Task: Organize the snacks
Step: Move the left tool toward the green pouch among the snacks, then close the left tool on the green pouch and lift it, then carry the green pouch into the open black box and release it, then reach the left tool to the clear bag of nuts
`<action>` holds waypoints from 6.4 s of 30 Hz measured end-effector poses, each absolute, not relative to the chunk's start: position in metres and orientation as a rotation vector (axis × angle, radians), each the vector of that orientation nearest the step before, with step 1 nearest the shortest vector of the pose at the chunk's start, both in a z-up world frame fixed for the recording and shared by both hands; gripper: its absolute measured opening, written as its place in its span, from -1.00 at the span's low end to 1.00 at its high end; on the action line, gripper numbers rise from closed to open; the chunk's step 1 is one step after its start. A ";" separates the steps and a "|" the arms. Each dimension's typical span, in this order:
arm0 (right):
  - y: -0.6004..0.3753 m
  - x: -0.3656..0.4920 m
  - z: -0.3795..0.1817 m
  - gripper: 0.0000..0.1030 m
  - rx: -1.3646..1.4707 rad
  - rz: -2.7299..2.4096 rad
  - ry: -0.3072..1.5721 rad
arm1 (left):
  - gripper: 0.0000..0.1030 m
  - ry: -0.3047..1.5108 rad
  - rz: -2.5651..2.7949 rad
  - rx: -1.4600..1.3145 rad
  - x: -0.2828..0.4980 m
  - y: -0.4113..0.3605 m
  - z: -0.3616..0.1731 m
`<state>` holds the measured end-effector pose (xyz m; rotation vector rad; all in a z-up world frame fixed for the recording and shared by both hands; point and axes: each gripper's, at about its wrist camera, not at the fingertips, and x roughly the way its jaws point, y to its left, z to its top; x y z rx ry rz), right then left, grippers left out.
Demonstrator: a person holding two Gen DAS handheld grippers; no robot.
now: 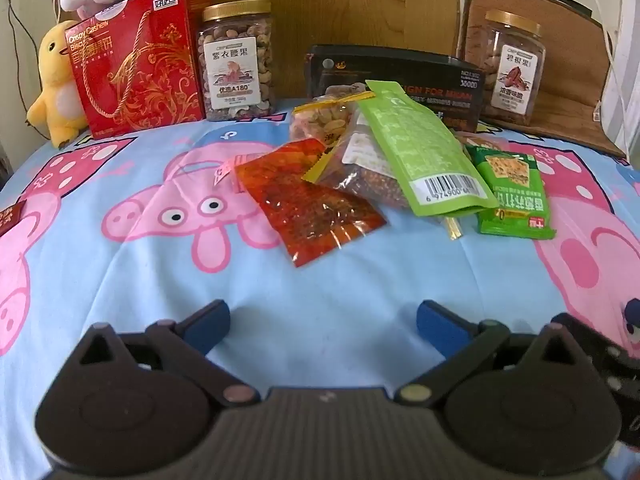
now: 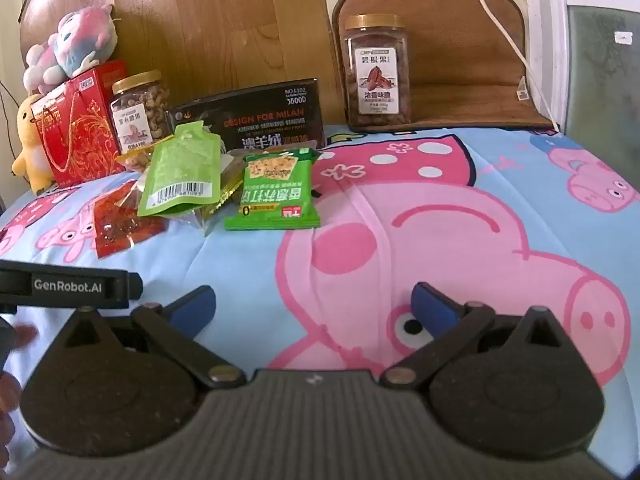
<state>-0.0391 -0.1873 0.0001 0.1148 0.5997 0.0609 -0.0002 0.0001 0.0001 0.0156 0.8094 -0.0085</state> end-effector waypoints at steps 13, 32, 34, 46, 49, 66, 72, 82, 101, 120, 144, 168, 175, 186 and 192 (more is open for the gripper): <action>-0.187 -0.042 -0.001 1.00 0.135 0.098 0.586 | 1.00 0.746 0.015 0.008 -0.017 -0.006 -0.001; -0.180 -0.011 0.035 0.01 0.069 0.328 0.485 | 0.99 0.536 0.015 -0.073 -0.039 0.049 0.038; -0.173 0.006 0.040 0.08 0.078 0.365 0.497 | 0.99 0.535 0.005 -0.093 -0.042 0.055 0.040; -0.131 0.027 0.029 -0.67 -0.056 0.420 0.581 | 0.89 0.598 -0.032 -0.144 -0.042 0.074 0.045; -0.140 0.009 0.028 -0.89 -0.018 0.441 0.615 | 0.81 0.655 -0.153 -0.221 -0.029 0.073 0.043; -0.193 0.003 0.015 -0.29 0.281 0.457 0.714 | 0.51 0.736 -0.446 -0.180 0.051 0.022 0.029; -0.209 -0.003 0.007 -0.10 0.416 0.487 0.746 | -0.44 0.847 -0.539 -0.146 0.063 0.006 0.016; -0.208 -0.004 0.007 -0.09 0.354 0.501 0.680 | -0.42 0.879 -0.535 -0.302 0.028 0.016 0.011; -0.234 -0.011 0.002 -0.06 0.534 0.529 0.703 | -0.84 0.872 -0.562 -0.550 0.022 0.043 0.002; -0.130 -0.020 0.004 0.43 -0.204 0.587 0.596 | -0.81 0.895 -0.601 -0.591 0.028 0.043 -0.008; -0.114 0.078 0.081 -0.15 -0.276 0.471 0.232 | -0.77 0.711 -0.612 -0.560 0.168 0.045 0.100; -0.172 0.126 0.067 -0.18 0.127 0.507 0.518 | -0.07 0.672 -0.488 -0.524 0.148 0.090 0.079; -0.115 0.121 0.061 -0.15 0.084 0.633 0.582 | -0.07 0.642 -0.378 -0.630 0.088 0.136 0.056; -0.094 0.120 0.050 -0.88 0.207 0.678 0.725 | -0.07 0.679 -0.283 -0.739 0.051 0.186 0.025; -0.081 0.039 0.056 -0.90 0.049 0.823 0.681 | -0.07 0.664 -0.325 -0.729 0.039 0.183 0.029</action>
